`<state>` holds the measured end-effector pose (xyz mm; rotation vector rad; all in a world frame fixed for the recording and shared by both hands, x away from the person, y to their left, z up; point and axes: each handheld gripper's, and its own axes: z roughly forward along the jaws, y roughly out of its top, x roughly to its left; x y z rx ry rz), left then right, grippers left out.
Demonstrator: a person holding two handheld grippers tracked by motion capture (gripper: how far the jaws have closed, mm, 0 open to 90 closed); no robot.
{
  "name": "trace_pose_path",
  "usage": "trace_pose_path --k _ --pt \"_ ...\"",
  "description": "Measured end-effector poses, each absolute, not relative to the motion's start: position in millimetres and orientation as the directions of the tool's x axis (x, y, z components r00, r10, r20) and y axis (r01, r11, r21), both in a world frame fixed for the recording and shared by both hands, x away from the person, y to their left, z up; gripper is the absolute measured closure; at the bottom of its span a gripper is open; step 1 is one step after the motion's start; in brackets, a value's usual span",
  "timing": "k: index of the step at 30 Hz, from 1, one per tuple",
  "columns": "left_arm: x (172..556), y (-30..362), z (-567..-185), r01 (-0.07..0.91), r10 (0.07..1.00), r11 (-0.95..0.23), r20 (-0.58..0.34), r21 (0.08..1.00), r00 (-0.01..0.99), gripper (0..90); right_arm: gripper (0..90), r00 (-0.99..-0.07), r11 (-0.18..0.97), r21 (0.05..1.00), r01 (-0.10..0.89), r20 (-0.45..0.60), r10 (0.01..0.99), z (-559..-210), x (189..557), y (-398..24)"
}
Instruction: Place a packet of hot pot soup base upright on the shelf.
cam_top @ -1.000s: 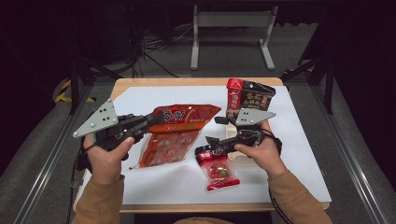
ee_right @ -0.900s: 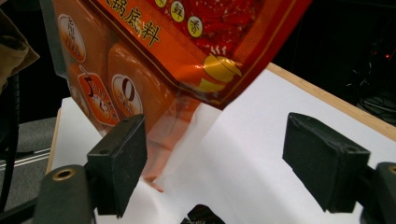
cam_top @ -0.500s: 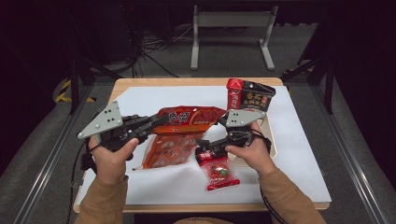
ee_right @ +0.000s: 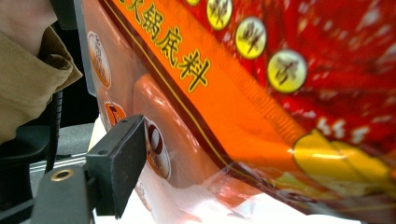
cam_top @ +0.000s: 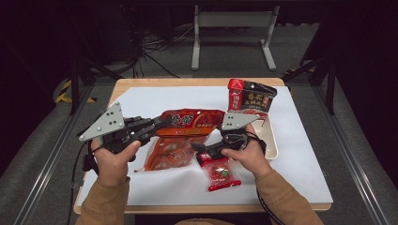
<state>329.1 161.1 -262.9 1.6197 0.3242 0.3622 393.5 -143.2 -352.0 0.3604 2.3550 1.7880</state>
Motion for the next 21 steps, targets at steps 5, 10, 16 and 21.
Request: trace_pose_path --k 5,10,16,21 --pt "330.3 162.7 -263.6 -0.013 0.417 -0.069 0.041 0.998 0.908 90.0 24.2 -0.958 0.249 0.964 0.094 0.02 0.286 -353.8 392.6 -142.6" --pt "330.4 166.2 -263.9 -0.021 0.416 -0.045 0.038 0.999 0.909 90.0 35.5 -0.965 0.235 0.968 0.091 0.027 0.262 -353.6 390.0 -144.1" --pt "329.9 168.5 -263.9 -0.024 0.425 -0.03 0.034 0.999 0.904 90.0 51.9 -0.976 0.232 0.968 0.093 0.043 0.212 -352.2 388.3 -146.4" --pt "331.3 170.5 -265.0 -0.023 0.43 -0.016 0.028 1.0 0.902 90.0 59.2 -0.985 0.239 0.968 0.079 0.039 0.17 -350.5 386.3 -146.3"
